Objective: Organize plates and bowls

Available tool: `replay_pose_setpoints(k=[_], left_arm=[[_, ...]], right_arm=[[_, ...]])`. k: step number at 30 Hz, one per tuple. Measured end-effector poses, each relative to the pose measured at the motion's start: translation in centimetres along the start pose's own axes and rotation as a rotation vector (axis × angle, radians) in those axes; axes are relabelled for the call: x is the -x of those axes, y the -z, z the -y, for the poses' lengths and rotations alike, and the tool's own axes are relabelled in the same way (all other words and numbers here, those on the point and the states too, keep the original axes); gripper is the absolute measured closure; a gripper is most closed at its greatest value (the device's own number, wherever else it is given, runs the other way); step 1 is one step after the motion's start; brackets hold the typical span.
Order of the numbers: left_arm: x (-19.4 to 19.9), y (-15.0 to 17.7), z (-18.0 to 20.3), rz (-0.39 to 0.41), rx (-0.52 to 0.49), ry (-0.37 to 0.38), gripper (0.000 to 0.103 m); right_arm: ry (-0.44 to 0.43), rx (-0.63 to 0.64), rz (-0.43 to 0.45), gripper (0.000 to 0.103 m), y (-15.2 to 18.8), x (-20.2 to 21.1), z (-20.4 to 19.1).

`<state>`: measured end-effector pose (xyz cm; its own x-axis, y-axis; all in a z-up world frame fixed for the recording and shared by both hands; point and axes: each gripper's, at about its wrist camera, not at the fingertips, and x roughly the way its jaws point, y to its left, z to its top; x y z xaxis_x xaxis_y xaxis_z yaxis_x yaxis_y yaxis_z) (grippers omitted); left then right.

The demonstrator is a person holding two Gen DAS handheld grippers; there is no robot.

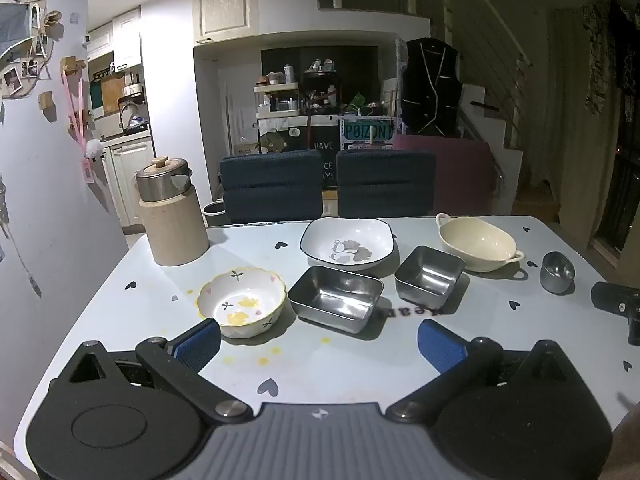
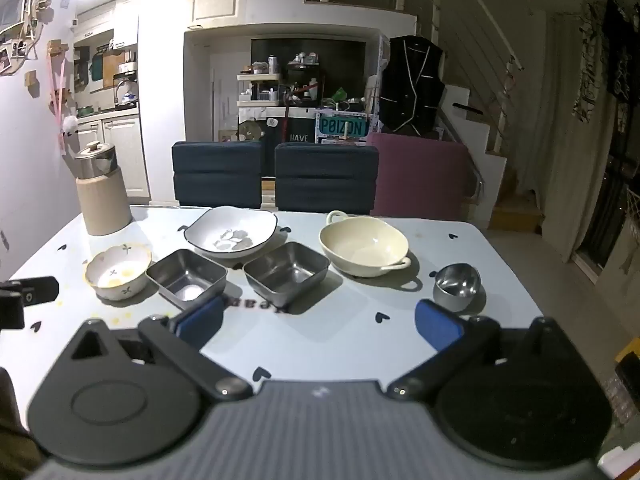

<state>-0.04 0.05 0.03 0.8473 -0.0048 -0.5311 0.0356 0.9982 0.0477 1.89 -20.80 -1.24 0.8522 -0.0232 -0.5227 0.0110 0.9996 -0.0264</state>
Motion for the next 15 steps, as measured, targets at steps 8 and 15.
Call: replay_pose_setpoints(k=[8,15], left_arm=[[-0.03,-0.03,0.36,-0.001,-0.004,-0.001,0.000],[-0.07,0.05,0.30,-0.002,-0.006,0.000,0.000]], right_arm=[[0.001,0.002,0.000,0.000,-0.02,0.03,0.03],[0.001,0.001,0.000,0.000,-0.04,0.00,0.00]])
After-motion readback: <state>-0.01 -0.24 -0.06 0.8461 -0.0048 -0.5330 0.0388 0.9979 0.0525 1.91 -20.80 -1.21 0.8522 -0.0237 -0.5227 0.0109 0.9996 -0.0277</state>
